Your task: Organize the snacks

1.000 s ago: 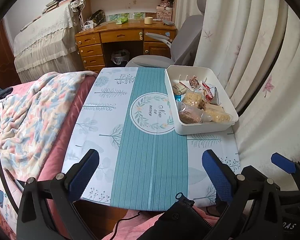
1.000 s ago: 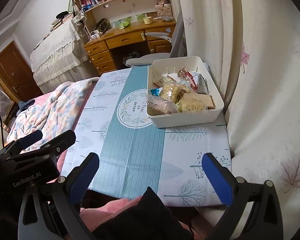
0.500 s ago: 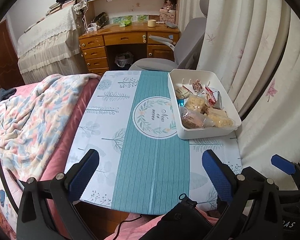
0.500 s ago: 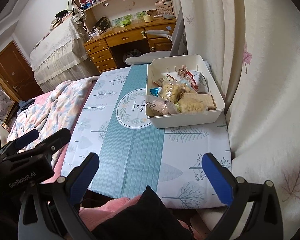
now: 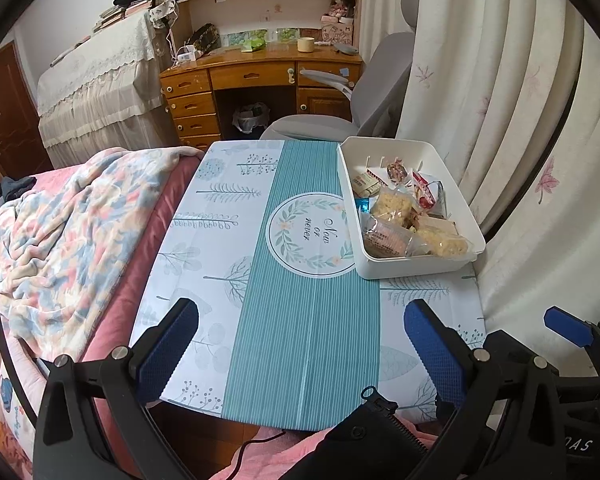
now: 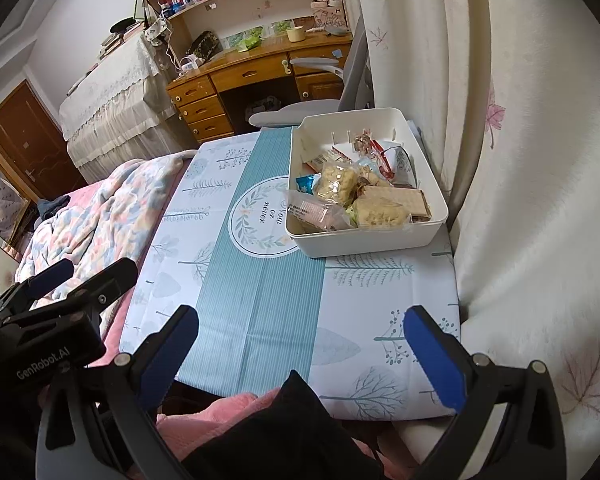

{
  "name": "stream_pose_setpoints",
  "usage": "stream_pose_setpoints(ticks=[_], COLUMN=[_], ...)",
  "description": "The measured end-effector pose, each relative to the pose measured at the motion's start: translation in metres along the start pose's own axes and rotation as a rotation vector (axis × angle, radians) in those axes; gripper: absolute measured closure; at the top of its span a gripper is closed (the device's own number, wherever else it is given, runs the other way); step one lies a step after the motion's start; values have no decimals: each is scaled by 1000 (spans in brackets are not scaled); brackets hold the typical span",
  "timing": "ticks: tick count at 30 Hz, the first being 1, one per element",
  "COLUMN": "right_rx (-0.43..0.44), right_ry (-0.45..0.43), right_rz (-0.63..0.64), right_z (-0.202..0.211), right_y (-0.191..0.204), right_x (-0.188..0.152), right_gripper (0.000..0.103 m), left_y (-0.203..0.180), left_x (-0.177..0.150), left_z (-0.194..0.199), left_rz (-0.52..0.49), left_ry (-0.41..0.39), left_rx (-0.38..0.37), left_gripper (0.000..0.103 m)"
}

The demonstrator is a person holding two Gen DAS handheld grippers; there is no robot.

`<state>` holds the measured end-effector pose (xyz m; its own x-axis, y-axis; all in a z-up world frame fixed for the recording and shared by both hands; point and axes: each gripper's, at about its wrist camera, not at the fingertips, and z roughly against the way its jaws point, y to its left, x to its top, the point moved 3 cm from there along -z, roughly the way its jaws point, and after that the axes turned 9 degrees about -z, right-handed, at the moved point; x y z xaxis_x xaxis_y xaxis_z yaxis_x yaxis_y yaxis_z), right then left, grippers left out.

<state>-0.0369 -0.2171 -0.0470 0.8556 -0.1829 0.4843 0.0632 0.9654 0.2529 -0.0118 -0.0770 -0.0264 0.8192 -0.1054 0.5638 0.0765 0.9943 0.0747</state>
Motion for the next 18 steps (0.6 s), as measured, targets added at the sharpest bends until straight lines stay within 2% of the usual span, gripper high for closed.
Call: stream_pose_setpoints(ticks=[18], right_rx=[4], right_ry=[4], right_rz=[0], right_z=[0], right_y=[-2], right_x=[1], right_gripper=[0], left_y=[-1], left_x=[-4], left_z=[-1], left_rz=[6], left_ry=[4], left_rx=[1], left_gripper=[1])
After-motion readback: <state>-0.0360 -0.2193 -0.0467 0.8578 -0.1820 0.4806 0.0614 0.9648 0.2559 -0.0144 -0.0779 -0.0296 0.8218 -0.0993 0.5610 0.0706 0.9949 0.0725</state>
